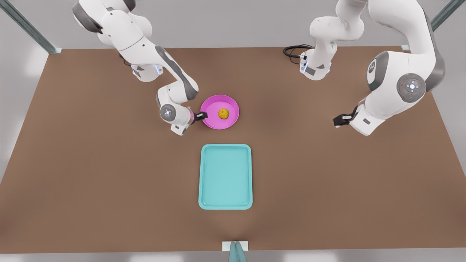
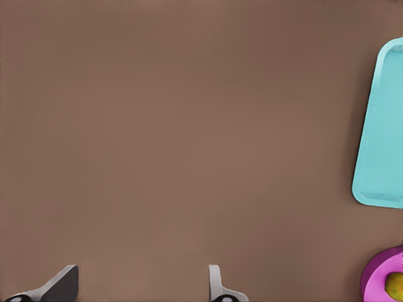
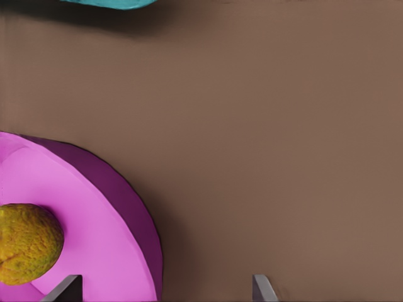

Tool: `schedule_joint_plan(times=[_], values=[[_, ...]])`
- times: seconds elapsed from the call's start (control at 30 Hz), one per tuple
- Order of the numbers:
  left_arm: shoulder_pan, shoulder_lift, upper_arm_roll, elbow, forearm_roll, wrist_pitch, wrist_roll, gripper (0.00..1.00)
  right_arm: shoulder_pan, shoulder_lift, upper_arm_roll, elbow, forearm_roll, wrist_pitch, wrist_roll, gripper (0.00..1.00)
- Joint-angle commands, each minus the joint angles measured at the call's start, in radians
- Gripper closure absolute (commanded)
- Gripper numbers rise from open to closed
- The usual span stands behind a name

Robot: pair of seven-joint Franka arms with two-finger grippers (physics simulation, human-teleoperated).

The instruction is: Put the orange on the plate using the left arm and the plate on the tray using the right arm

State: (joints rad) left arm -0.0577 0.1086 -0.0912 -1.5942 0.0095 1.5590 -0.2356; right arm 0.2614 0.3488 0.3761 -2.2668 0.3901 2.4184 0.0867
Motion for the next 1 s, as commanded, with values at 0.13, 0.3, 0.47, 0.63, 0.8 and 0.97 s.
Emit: schedule_joint_plan(times=[0.13, 0.3, 0.47, 0.63, 0.8, 0.97], values=[[0.015, 0.008, -0.001, 0.016, 0.004, 0.006, 0.108, 0.0, 0.025, 0.032, 0.014, -0.005, 0.033, 0.126, 0.159, 0.0], [0.013, 0.009, -0.002, 0.034, 0.004, -0.002, 0.11, 0.0, 0.03, 0.052, 0.03, -0.005, 0.035, 0.113, 0.156, 0.0], [0.013, 0.013, -0.007, 0.034, 0.003, -0.031, 0.108, 0.0, 0.038, 0.076, 0.038, -0.005, 0.033, 0.111, 0.148, 0.02], [0.01, 0.013, -0.012, 0.034, 0.003, -0.039, 0.108, 0.0, 0.044, 0.11, 0.038, 0.0, 0.033, 0.113, 0.145, 0.31], [0.009, 0.013, -0.013, 0.034, 0.003, -0.051, 0.107, 0.0, 0.042, 0.101, 0.05, 0.006, 0.033, 0.113, 0.156, 0.56], [0.009, 0.013, -0.013, 0.034, -0.011, -0.063, 0.101, 0.0, 0.042, 0.107, 0.058, 0.019, 0.033, 0.113, 0.156, 0.79]])
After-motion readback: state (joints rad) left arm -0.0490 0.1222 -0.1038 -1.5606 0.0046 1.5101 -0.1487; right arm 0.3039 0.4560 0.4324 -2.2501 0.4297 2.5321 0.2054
